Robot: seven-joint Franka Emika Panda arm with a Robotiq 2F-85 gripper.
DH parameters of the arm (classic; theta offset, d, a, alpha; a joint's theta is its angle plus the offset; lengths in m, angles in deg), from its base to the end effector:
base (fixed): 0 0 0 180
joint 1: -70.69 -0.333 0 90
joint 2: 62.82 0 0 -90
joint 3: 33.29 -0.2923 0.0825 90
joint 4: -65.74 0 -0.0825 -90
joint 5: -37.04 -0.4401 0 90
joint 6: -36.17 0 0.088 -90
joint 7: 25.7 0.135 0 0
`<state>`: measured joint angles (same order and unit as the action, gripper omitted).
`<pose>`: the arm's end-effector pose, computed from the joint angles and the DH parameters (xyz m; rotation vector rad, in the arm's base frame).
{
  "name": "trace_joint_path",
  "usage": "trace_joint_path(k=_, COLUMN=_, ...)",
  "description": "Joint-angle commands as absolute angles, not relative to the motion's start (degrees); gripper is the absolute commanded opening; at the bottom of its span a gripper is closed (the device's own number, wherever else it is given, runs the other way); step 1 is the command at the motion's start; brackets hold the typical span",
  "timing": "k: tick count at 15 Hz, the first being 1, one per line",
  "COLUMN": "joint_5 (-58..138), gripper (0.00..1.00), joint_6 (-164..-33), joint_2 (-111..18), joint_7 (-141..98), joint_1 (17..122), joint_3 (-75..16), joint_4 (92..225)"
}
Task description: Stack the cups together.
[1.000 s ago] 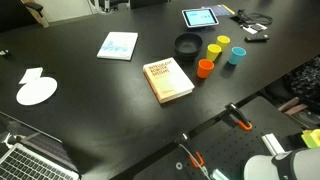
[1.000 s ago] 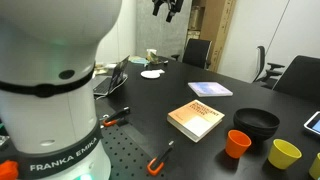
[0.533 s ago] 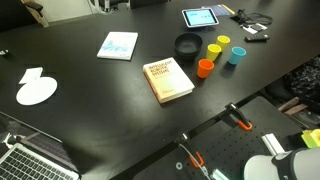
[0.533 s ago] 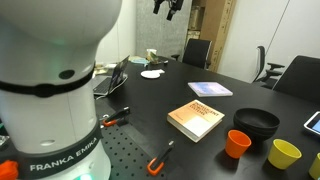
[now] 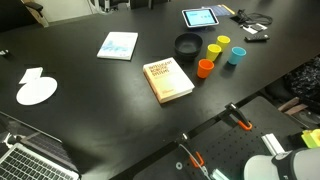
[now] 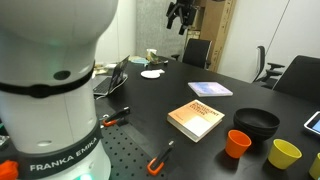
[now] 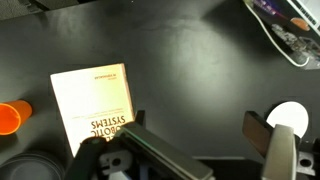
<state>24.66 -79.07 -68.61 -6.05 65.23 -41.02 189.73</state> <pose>0.5424 0.1457 0.3585 -2.9638 0.3143 0.1498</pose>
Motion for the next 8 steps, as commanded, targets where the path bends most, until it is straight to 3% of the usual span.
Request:
trace_joint_path(k=1, joint_5=28.16, gripper=1.0, joint_6=-85.66, joint_2=-60.81, joint_7=-0.39, joint_1=67.33, joint_3=-38.99, joint_4=188.19)
trace_joint_path(k=8, joint_5=36.62, gripper=1.0, joint_6=-101.07, joint_2=-48.64, joint_7=10.9, joint_1=70.34, joint_3=-29.07, joint_4=183.9)
